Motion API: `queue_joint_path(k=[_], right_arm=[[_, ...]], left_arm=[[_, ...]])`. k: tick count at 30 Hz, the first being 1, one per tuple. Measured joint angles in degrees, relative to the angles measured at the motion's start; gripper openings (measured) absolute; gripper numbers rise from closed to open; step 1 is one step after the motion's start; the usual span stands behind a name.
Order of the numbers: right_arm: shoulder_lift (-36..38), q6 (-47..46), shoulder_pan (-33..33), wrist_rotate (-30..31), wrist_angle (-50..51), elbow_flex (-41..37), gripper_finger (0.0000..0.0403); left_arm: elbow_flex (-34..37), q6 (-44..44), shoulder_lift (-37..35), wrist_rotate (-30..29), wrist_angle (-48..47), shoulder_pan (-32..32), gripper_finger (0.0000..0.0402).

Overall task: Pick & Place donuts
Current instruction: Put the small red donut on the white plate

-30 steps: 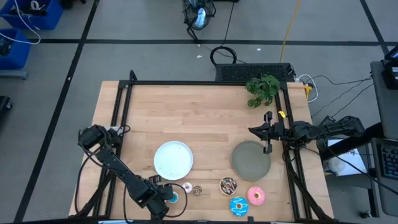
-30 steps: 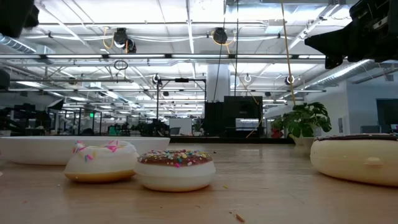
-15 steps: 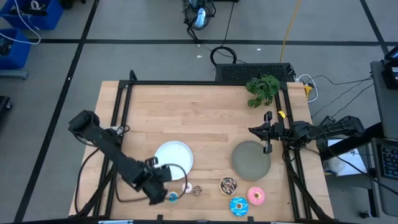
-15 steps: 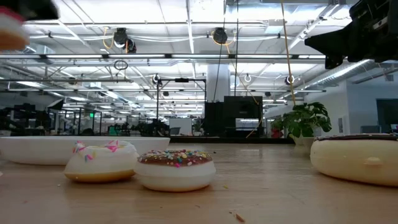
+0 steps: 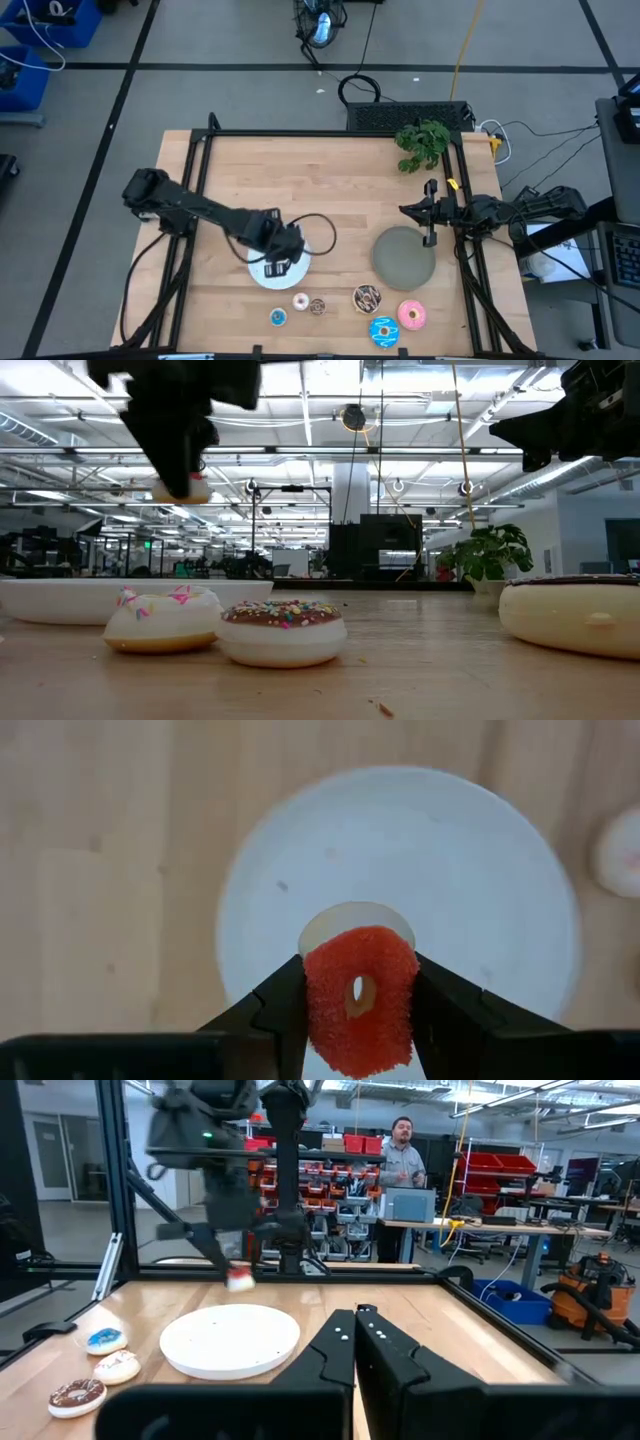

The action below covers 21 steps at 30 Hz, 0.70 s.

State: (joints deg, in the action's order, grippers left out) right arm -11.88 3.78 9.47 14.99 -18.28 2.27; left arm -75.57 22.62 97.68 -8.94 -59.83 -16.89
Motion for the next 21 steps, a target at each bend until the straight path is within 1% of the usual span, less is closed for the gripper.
queue_joint_path(k=[3, 7, 15, 21], right_arm=[[0.0, 0.0, 0.0, 0.0, 0.0, 0.0, 0.0], [0.0, 0.1, 0.0, 0.0, 0.0, 0.0, 0.0], [0.0, 0.0, 0.0, 0.0, -0.1, 0.0, 0.0], [0.0, 0.1, 0.0, 0.1, -0.2, 0.0, 0.0]], left_arm=[[0.0, -3.6, 1.6, 1.7, 0.0, 1.9, 0.015], [0.0, -5.8, 4.1, 1.8, 0.1, 3.6, 0.015], [0.0, -9.6, 11.3, -1.5, 3.0, 4.6, 0.015], [0.0, -10.3, 12.2, -2.1, 3.1, 5.5, 0.015]])
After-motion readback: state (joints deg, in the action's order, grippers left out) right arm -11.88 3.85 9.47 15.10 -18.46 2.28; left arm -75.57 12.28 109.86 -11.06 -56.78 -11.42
